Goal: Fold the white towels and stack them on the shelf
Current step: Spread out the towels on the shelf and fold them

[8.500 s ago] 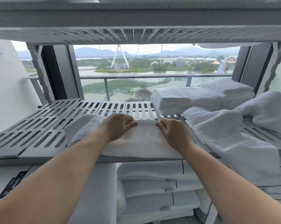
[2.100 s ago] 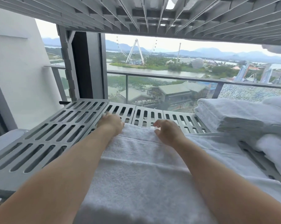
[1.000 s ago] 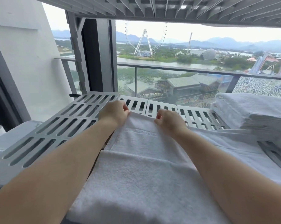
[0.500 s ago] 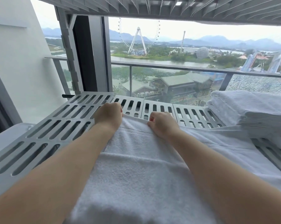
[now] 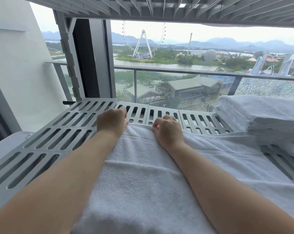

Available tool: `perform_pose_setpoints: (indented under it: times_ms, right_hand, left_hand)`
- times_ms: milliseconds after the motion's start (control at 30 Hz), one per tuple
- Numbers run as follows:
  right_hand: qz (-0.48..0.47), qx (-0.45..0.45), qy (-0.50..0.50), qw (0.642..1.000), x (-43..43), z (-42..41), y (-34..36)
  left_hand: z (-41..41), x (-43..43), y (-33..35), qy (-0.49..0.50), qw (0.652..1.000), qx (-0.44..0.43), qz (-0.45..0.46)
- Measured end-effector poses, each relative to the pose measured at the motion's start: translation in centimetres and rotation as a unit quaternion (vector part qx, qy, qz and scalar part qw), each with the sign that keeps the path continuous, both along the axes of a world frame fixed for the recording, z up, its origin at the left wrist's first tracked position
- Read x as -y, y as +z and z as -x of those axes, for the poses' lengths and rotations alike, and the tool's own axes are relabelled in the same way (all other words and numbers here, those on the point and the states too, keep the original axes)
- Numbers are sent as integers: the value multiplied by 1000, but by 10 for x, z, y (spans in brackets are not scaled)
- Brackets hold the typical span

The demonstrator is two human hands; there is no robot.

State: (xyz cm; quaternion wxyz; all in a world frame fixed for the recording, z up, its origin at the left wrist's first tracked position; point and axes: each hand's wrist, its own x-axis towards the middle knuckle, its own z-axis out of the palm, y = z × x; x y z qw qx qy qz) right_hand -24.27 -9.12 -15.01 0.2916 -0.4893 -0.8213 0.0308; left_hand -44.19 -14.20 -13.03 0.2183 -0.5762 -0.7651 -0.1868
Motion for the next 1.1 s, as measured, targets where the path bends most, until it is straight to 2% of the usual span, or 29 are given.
perform_pose_setpoints:
  times_ms: [100,233,300,367,467,567,667,833,900,1033,1100]
  right_hand:
    - [3,12,-18,1000,0,-1,0]
    - [-29,22,-29,999,1,0,0]
    - [-50,34,-42,997,2,0,1]
    - [-51,39,-48,997,2,-1,3]
    - [-83,72,-70,992,2,-1,5]
    - [-131,120,-88,980,8,1,7]
    - [-99,150,-85,980,11,3,8]
    - [-27,122,-22,992,24,-1,9]
    - [-21,110,-6,994,33,-10,8]
    - [-43,44,-1,998,55,-29,8]
    - [-66,11,-18,998,64,-34,13]
  left_hand:
    - [-5,4,2,-15,999,-37,18]
    - [-20,6,12,12,988,-108,110]
    - [-34,6,18,36,981,-112,155]
    - [-48,5,16,11,979,-66,194]
    - [-61,8,-1,-86,959,79,259]
    - [-61,13,-16,-95,947,83,296]
    - [-60,14,-22,-89,945,69,306]
    - [-61,17,-17,-74,947,84,301]
    - [-63,21,-12,-35,960,97,261]
    - [-75,39,3,-12,986,-5,164]
    - [-83,50,10,-1,990,0,145]
